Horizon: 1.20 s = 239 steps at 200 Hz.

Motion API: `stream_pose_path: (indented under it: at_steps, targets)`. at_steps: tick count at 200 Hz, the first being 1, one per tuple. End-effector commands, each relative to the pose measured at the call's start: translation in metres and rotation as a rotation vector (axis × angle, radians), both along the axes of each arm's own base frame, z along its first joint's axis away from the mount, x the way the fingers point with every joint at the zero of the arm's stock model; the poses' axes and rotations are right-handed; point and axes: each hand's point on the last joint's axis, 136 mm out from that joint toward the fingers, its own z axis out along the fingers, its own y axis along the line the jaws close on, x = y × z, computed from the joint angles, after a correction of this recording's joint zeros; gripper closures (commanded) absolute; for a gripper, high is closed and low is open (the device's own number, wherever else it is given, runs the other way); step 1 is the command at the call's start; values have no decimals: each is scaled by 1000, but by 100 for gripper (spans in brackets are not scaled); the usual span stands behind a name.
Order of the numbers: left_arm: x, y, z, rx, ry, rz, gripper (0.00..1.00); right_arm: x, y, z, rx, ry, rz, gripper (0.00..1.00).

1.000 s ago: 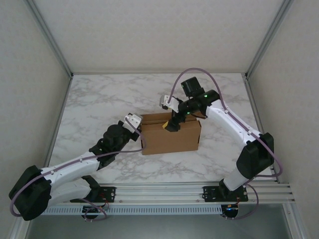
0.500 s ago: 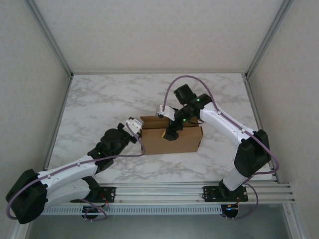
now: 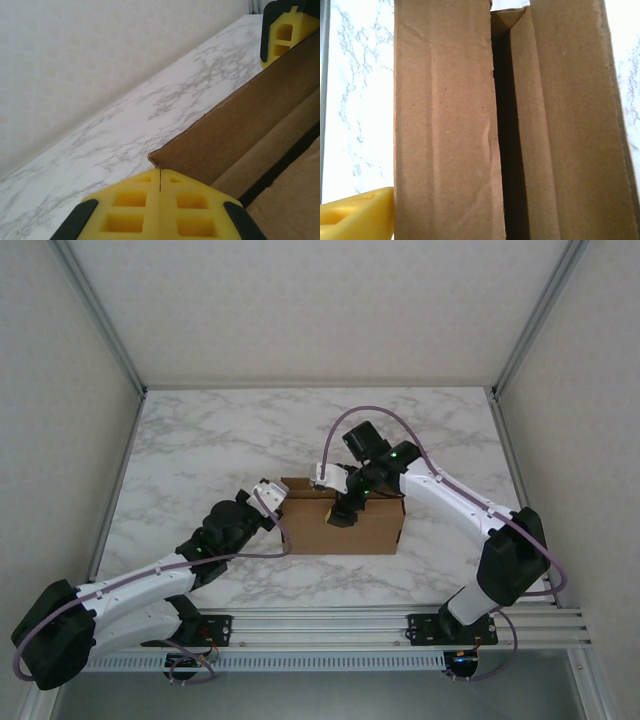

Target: Fold the paper box

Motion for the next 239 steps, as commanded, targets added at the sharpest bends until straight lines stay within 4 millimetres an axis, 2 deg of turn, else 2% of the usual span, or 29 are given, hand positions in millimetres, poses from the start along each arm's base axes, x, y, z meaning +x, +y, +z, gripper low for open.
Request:
stream_pose_path:
  at_steps: [1, 37, 75, 91, 94, 112, 139, 169, 188, 212, 239]
  targets:
    - [-4, -4, 24, -32, -50, -24, 100, -1, -6, -3, -21, -40, -13, 22]
    - [-7, -6, 29, -31, -55, -33, 100, -11, -2, 6, 26, -32, 6, 40]
    - [-9, -8, 30, -34, -44, -42, 100, -22, -5, -7, -33, 14, 20, 62]
    - [-11, -9, 31, -37, -35, -46, 100, -20, -9, -11, -56, -6, 10, 63]
    - [-11, -9, 31, -39, -34, -45, 100, -27, -4, -11, -58, -14, 33, 63]
    - [-12, -7, 34, -51, -21, -41, 100, -26, -2, -10, -73, -69, 39, 62]
    - [-16, -1, 38, -71, 9, -24, 69, -21, -4, -8, -95, -166, 30, 63]
    - [-31, 2, 40, -68, 47, -71, 52, -19, -3, -4, -91, -253, 15, 64]
    - [-45, 1, 45, -73, 56, -130, 48, -23, -3, 0, -71, -281, 13, 64]
    - [-60, 5, 55, -71, 57, -173, 48, -29, -3, 0, -71, -298, 21, 63]
    - [-65, 14, 67, -123, 69, -149, 44, -34, -4, -4, -70, -281, 23, 57]
